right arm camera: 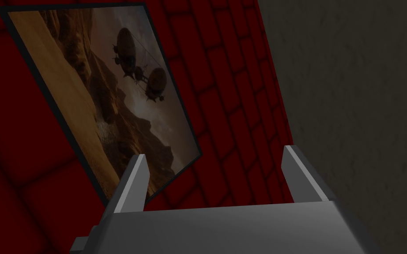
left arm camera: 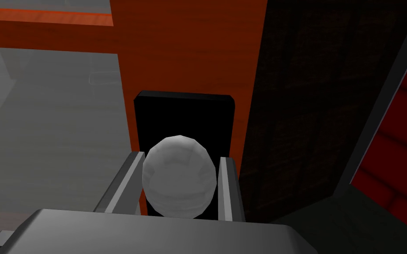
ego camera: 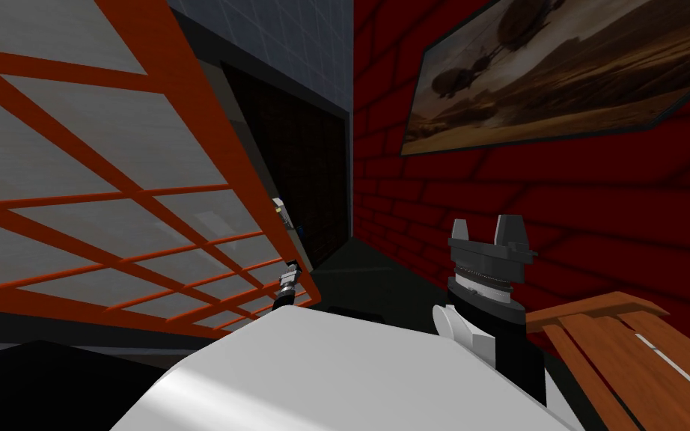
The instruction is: Pull the door open
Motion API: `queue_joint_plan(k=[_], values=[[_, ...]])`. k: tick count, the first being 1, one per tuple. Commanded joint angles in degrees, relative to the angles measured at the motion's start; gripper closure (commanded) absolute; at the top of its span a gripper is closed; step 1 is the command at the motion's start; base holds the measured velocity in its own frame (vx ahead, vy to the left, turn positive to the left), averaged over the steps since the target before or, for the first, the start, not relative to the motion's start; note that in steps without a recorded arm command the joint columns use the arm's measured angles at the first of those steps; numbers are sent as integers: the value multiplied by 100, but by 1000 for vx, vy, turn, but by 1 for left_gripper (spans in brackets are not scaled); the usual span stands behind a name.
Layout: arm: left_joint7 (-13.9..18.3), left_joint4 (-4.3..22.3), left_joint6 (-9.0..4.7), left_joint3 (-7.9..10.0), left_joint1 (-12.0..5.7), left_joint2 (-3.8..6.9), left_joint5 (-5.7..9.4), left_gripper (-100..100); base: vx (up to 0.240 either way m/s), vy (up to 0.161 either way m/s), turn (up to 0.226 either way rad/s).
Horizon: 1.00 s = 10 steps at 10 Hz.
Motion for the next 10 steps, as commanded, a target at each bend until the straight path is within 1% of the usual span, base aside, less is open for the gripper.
queue_joint_plan(k=[1,2,3,4,5,10], values=[[4,-7,-8,-5,-2,-7,-2,100,-5,-3,2],[4,-7,-8,-5,-2,-7,-2,100,0,0,0],[88,-42,-3,-105,37,51,-57,100,-145,3,-69],[116,-56,-5,-137,48,67,-75,100,-205,-8,-89],[176,-86,-10,-209,72,105,-114,100,-199,8,-58],[520,-260,-39,-615,207,317,-338,100,-220,7,-80]])
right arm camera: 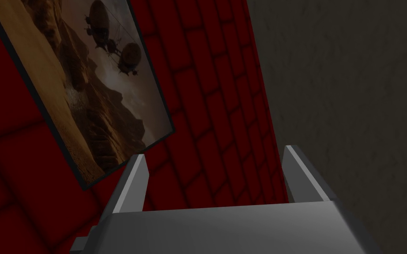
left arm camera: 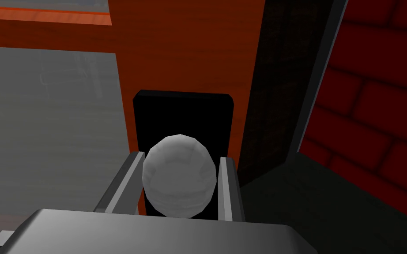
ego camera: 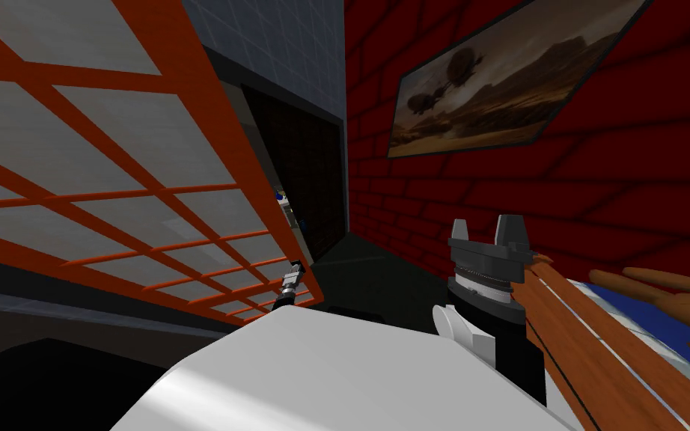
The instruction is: Pull the door open
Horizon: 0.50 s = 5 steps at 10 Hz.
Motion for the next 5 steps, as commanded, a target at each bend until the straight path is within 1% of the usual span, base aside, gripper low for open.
queue_joint_plan(k=[1,2,3,4,5], values=[[89,-57,-14,-100,19,48,-56,100,-227,11,-70],[63,-16,-20,-68,16,32,-38,100,-100,0,-21],[137,-55,-18,-164,51,47,-140,100,-156,-33,-39],[153,-68,-21,-184,57,54,-166,100,-220,23,-57],[190,-96,-26,-228,68,70,-222,100,-212,46,-63]])
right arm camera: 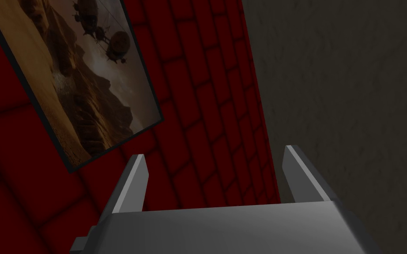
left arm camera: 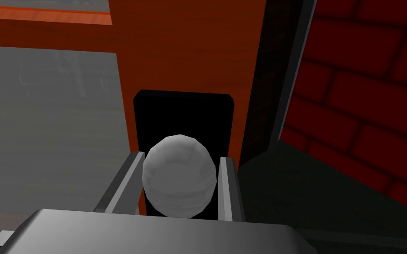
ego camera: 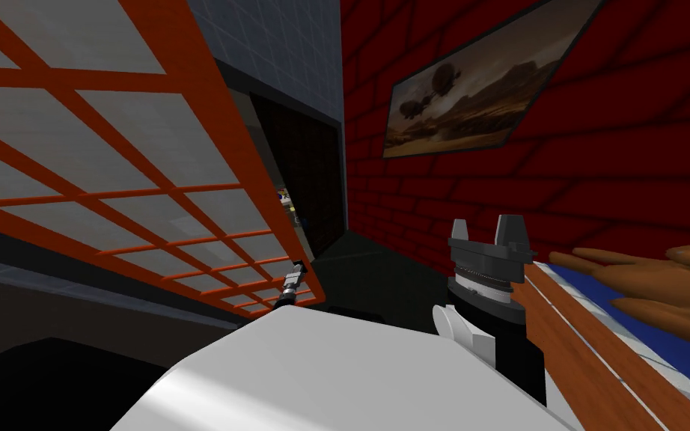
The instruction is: Pull the door open
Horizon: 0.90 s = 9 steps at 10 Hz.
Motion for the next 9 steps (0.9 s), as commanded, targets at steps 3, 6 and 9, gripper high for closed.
queue_joint_plan(k=[3,6,9], values=[[176,-83,-56,-222,44,47,-266,100,-208,20,-56],[273,-156,-69,-339,76,88,-412,100,-204,41,-36],[443,-70,-197,-455,156,212,-467,100,-126,19,-80]])
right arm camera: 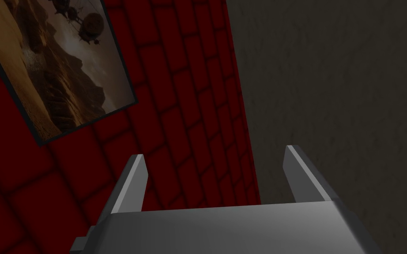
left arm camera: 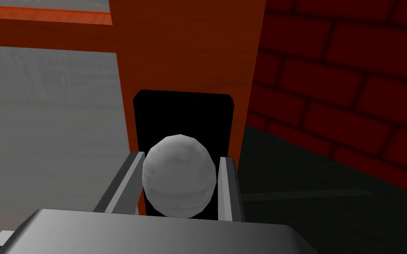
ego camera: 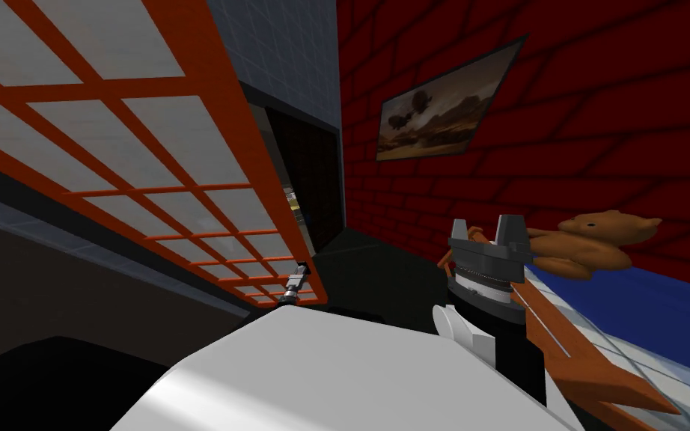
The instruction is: Pull the door open
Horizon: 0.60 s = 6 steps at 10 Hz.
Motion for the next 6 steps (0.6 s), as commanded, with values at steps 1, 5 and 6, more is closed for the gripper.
queue_joint_plan(k=[1,5,6], values=[[129,68,-131,-91,31,57,-40,100,-196,-7,-143],[460,160,-451,-283,169,323,-123,100,-206,17,-140],[536,181,-524,-327,201,384,-142,100,-223,42,-111]])
